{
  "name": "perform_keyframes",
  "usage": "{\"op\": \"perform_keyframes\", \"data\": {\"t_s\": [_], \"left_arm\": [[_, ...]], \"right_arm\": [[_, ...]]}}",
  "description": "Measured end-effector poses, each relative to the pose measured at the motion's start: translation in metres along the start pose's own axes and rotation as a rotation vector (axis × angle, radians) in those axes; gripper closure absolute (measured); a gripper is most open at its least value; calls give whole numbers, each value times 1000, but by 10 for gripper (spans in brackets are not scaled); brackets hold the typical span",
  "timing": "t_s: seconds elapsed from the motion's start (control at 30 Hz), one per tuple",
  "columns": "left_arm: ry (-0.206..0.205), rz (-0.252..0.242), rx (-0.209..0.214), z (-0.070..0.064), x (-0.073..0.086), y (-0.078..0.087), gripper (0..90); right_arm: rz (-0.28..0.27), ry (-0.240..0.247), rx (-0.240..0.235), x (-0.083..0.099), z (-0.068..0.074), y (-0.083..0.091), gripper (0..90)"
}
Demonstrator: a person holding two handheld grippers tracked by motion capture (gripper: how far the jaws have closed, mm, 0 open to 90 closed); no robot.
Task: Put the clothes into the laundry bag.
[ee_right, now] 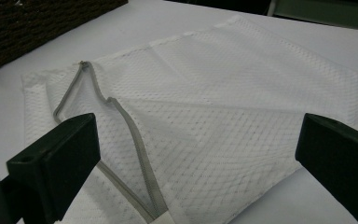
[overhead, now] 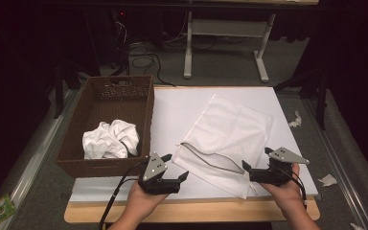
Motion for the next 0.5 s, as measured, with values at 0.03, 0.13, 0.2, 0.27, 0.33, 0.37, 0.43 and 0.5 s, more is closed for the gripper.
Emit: {"op": "perform_keyframes", "data": {"t_s": [0.03,0.13,0.2,0.27,0.33,0.37,0.43,0.5], "left_arm": [[10,-15,-1,0,-3,3,173],[-13,-40,-27,0,-11,15,152],[-24,-42,-38,1,-13,18,146],[-21,-44,-50,5,-15,23,140],[3,-46,-64,13,-18,30,132],[9,-49,-71,16,-19,33,130],[16,-54,-78,19,-21,35,130],[32,-66,-95,29,-24,44,133]], "right_arm": [[1,-1,-10,0,1,0,5],[-1,4,-18,0,2,-1,5],[-2,3,-24,1,2,-2,5],[6,-4,-26,1,2,-2,5],[7,-2,-31,2,1,-3,5],[6,-3,-31,2,1,-3,5],[3,4,-34,2,0,-4,5],[5,-2,-35,2,0,-4,5]]}}
Point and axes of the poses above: each handheld gripper's, and its own axes: y roughly backward along the jaws, x roughly out of its underside, z roughly to its left, the point moved 1 cm from there along -y, roughly forward along the jaws, and after that the axes turned 9 degrees about y, right-handed, at the moved point
